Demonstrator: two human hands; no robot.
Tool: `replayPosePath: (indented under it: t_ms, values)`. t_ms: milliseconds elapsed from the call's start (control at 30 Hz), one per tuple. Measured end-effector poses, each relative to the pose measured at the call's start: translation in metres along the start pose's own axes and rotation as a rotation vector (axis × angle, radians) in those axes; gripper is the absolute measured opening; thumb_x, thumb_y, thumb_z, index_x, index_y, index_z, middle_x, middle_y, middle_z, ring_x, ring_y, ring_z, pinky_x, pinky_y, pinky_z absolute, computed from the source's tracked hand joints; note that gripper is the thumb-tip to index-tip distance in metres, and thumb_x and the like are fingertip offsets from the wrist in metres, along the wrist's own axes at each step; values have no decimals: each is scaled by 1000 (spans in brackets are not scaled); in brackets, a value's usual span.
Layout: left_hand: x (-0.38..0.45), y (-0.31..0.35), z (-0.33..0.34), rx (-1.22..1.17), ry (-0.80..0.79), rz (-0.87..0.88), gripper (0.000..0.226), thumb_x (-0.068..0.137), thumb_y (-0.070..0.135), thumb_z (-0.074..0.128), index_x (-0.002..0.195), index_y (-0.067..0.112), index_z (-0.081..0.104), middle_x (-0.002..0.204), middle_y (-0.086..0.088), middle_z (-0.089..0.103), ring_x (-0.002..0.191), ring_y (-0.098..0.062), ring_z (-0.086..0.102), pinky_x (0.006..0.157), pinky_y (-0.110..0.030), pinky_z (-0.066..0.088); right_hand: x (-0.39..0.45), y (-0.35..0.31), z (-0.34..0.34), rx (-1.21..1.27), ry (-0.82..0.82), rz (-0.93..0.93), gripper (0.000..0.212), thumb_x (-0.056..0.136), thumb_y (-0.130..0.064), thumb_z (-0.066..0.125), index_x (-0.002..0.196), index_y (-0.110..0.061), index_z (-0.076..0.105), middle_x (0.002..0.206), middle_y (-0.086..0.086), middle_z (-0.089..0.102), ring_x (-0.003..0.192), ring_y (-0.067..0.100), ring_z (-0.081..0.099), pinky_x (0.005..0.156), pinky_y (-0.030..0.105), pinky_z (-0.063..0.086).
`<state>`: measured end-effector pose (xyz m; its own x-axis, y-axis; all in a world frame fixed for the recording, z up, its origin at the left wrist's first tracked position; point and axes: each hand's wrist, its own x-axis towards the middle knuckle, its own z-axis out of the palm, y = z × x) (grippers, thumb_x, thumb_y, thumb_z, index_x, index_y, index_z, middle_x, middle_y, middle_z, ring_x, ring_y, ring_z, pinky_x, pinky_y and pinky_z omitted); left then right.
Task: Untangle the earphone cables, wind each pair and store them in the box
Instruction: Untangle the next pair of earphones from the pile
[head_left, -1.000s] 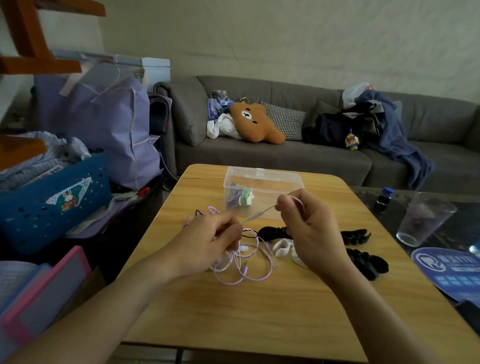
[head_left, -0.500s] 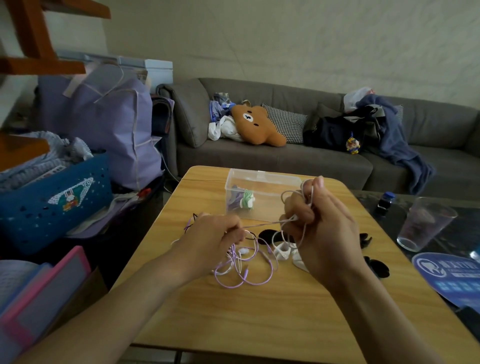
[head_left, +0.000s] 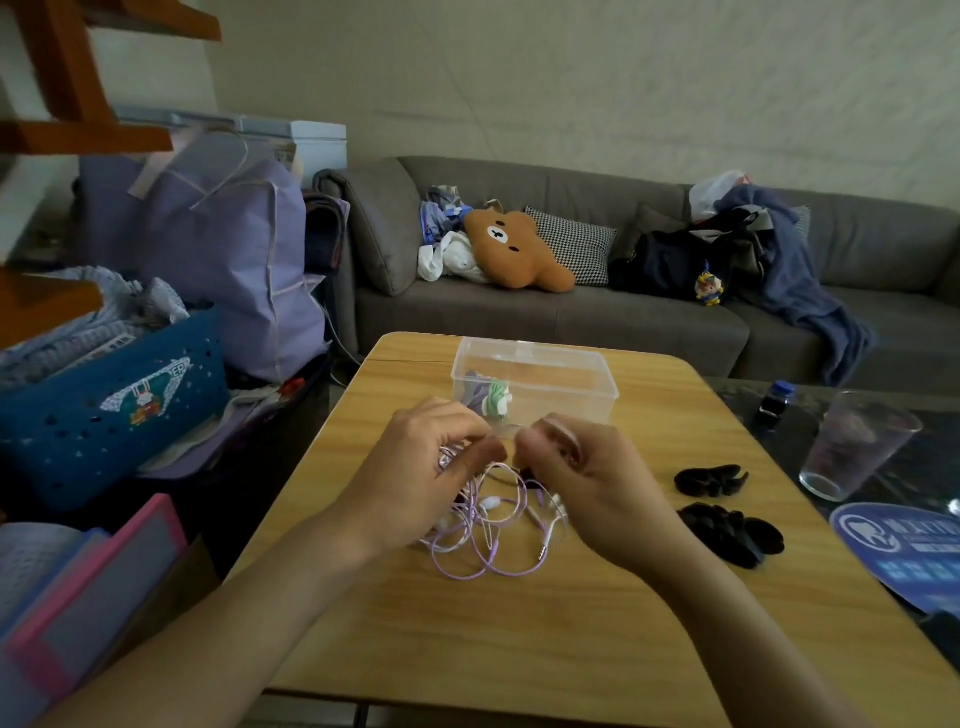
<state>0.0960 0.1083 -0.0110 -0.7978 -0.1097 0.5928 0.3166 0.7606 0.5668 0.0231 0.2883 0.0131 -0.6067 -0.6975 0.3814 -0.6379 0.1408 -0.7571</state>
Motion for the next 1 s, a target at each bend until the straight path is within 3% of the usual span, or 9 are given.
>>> replayPosePath:
  t_ms: [133, 233, 400, 567, 633, 733, 800, 900, 1000]
  values:
    - [-4, -17, 5, -16, -52, -152, 4, 88, 28, 72, 92, 29, 74, 92, 14, 69, 94, -4, 63, 81, -22, 50, 2, -2, -5, 280, 138, -51, 34, 99, -36, 45, 77, -17, 63, 68, -10, 54, 65, 2, 47, 64, 16, 38]
    - [-7, -24, 7, -57, -92, -245, 16, 88, 21, 73, 99, 32, 73, 94, 14, 72, 92, -1, 66, 81, -22, 54, 4, 0, -4, 333, 257, -37, 35, 100, -36, 44, 79, -16, 64, 76, -5, 59, 70, 4, 50, 69, 23, 39]
    - [-6, -23, 6, -62, -70, -255, 28, 89, 15, 71, 103, 39, 70, 99, 18, 70, 97, 4, 63, 84, -16, 51, 6, 5, -9, 450, 453, 5, 35, 104, -32, 43, 78, -24, 65, 82, 4, 58, 69, 19, 44, 63, 30, 38]
    - [-6, -19, 11, 22, -121, -208, 37, 90, 8, 64, 98, 45, 65, 100, 23, 62, 103, -3, 57, 88, -18, 47, 9, 3, -6, 603, 460, 4, 37, 105, -30, 39, 79, -19, 62, 82, 3, 58, 75, 20, 52, 68, 32, 46]
    - [-6, -19, 11, -15, -116, -237, 36, 90, 6, 61, 100, 41, 63, 103, 22, 60, 106, -1, 55, 90, -18, 46, 10, -2, -4, 752, 456, -2, 36, 105, -26, 37, 79, -13, 59, 85, 2, 64, 86, 22, 60, 78, 37, 51]
    - [-5, -21, 12, -38, -94, -214, 28, 88, 7, 64, 100, 32, 68, 106, 18, 63, 106, -1, 58, 90, -17, 45, 10, -7, -6, 1048, 419, 61, 34, 106, -21, 36, 79, -10, 54, 88, 7, 66, 106, 36, 66, 99, 49, 47]
    - [-6, -23, 11, -62, -72, -195, 28, 86, 5, 68, 100, 29, 70, 112, 18, 64, 106, 0, 60, 89, -14, 46, 10, -8, -8, 1173, 376, 124, 32, 106, -22, 36, 79, -11, 51, 85, 8, 61, 98, 40, 69, 96, 53, 49]
    - [-8, -22, 8, -105, -55, -259, 29, 85, 6, 72, 101, 30, 71, 119, 19, 62, 101, 5, 63, 83, -13, 51, 9, -3, -10, 1085, 339, 176, 18, 95, -22, 57, 82, -15, 46, 73, 1, 50, 63, 19, 56, 71, 41, 50]
    - [-7, -22, 9, -82, -70, -297, 29, 86, 10, 72, 108, 29, 71, 100, 14, 71, 89, 4, 67, 76, -11, 52, 5, 3, -11, 690, 276, 149, 38, 76, -12, 77, 91, -18, 42, 74, -4, 51, 63, 13, 52, 64, 30, 47]
